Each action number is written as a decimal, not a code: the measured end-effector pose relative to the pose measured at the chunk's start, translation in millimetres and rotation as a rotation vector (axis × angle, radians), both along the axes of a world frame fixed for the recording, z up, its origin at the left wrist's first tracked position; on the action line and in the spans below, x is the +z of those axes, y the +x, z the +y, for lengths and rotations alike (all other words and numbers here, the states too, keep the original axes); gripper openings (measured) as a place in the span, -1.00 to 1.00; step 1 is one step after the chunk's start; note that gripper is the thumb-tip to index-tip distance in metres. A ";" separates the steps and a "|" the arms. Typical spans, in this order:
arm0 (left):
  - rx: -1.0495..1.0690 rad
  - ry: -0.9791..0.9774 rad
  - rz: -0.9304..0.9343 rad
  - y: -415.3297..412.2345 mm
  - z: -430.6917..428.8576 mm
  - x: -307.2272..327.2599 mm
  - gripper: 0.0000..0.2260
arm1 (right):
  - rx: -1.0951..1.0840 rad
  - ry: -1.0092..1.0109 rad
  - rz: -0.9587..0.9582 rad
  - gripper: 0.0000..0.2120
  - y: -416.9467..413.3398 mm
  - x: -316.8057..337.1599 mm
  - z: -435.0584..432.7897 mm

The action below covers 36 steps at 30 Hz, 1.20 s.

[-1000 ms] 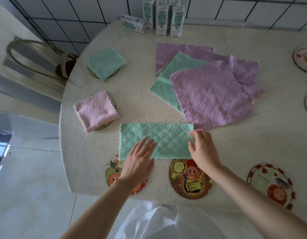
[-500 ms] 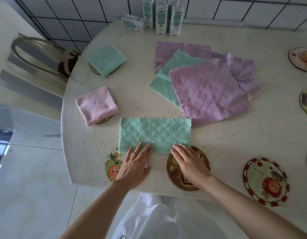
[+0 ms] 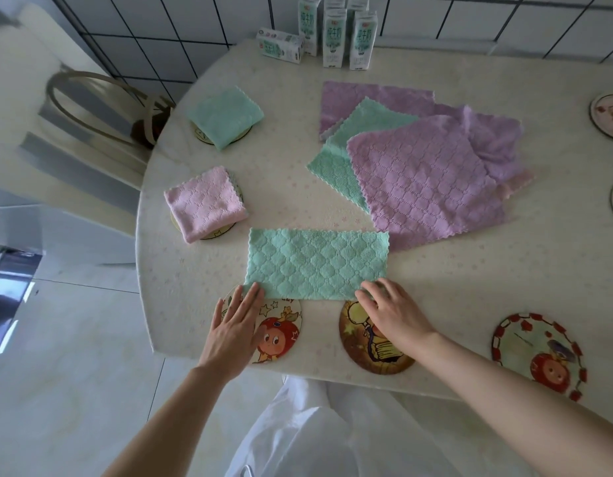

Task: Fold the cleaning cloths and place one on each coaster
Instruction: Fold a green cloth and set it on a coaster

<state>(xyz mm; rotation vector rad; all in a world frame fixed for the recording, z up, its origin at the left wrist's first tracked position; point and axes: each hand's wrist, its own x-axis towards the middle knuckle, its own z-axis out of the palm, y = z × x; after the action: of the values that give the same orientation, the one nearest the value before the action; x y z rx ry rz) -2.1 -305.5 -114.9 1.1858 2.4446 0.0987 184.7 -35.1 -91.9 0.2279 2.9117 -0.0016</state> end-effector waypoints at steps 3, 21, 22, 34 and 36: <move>0.000 0.005 -0.001 0.6 0.9 0.7 -0.39 | 0.034 0.034 0.002 -0.46 -9.0 -2.8 2.2; -0.109 0.225 -0.009 50.1 85.3 18.5 -0.37 | 0.090 -0.102 0.299 -0.74 -34.5 48.9 15.7; -0.094 0.244 -0.031 52.6 93.9 19.9 -0.37 | 0.107 -0.115 0.327 -0.76 -33.0 52.7 12.6; -0.326 0.403 -0.155 76.8 92.4 5.6 -0.53 | 0.122 -0.254 0.406 -0.77 16.7 61.3 -32.3; -0.390 0.396 -0.175 74.3 82.7 2.8 -0.52 | 0.088 -0.270 0.421 -0.82 23.1 52.3 -21.6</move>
<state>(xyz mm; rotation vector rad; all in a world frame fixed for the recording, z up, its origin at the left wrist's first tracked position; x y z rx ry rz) 72.3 -222.8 -112.1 1.7200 2.0538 0.5654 207.7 -56.7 -39.6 0.0578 3.2853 -0.4802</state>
